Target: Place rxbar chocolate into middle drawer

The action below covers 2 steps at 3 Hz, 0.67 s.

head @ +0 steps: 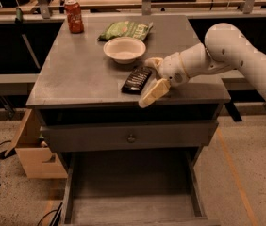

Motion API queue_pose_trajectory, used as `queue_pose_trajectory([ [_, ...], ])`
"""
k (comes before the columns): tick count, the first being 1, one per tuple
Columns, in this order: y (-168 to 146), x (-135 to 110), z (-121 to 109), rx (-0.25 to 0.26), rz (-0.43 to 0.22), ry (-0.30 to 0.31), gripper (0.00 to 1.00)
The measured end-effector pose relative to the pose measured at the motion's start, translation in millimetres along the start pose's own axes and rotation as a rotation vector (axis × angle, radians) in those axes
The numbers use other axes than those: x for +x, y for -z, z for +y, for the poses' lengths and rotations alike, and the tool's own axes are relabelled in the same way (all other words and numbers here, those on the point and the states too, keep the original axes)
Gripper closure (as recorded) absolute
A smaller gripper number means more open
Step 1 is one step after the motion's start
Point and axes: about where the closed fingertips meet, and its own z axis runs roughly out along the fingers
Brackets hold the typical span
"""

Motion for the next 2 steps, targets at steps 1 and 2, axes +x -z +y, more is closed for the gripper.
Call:
queue_pose_trajectory([
  [1,0.0,-0.1,0.0,0.0,0.0,0.0,0.16],
  [2,0.6,-1.2,0.0,0.0,0.0,0.0,0.39],
])
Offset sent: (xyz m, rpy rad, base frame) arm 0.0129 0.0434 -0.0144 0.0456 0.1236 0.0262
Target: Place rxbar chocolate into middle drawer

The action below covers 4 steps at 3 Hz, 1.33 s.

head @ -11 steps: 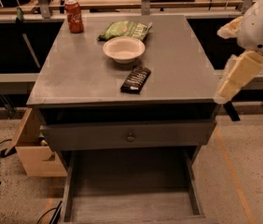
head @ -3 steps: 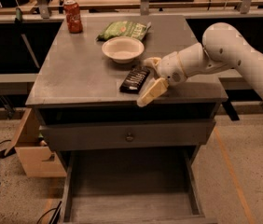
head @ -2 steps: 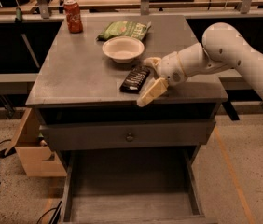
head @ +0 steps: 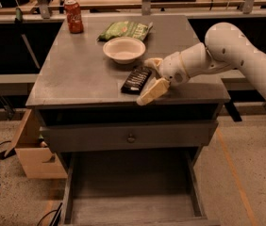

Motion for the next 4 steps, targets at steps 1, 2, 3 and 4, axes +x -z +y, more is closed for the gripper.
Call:
queue_pose_trajectory([
  [1,1.6,-2.5,0.0,0.0,0.0,0.0,0.62],
  [2,2.2,-3.5,0.0,0.0,0.0,0.0,0.86],
  [3,2.4,-3.8,0.0,0.0,0.0,0.0,1.0],
  [4,2.7,-4.4,0.0,0.0,0.0,-0.001,1.0],
])
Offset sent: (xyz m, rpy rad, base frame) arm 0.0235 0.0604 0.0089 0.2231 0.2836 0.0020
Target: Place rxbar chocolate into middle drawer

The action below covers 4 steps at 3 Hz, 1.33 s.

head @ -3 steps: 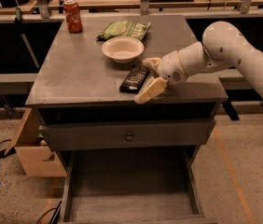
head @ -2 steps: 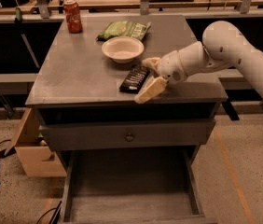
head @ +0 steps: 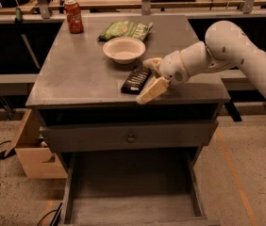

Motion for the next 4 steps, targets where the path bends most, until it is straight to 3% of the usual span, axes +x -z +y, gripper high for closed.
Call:
queue_pose_trajectory([
  [2,0.2,-0.5,0.0,0.0,0.0,0.0,1.0],
  [3,0.2,-0.6,0.0,0.0,0.0,0.0,0.86],
  [4,0.3,-1.0,0.0,-0.001,0.0,0.0,0.62],
])
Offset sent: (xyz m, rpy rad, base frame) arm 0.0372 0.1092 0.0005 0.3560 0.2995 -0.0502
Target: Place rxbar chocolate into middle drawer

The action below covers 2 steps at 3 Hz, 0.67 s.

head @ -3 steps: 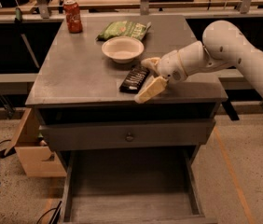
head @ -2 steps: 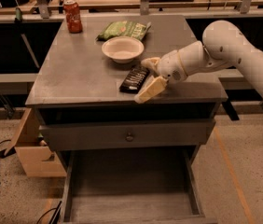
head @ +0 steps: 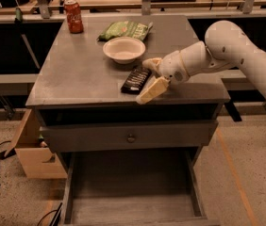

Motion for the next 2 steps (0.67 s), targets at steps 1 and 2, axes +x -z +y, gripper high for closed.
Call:
queue_pose_trajectory([
  [1,0.0,-0.2,0.0,0.0,0.0,0.0,0.39],
  [2,0.0,-0.3,0.0,0.0,0.0,0.0,0.15],
])
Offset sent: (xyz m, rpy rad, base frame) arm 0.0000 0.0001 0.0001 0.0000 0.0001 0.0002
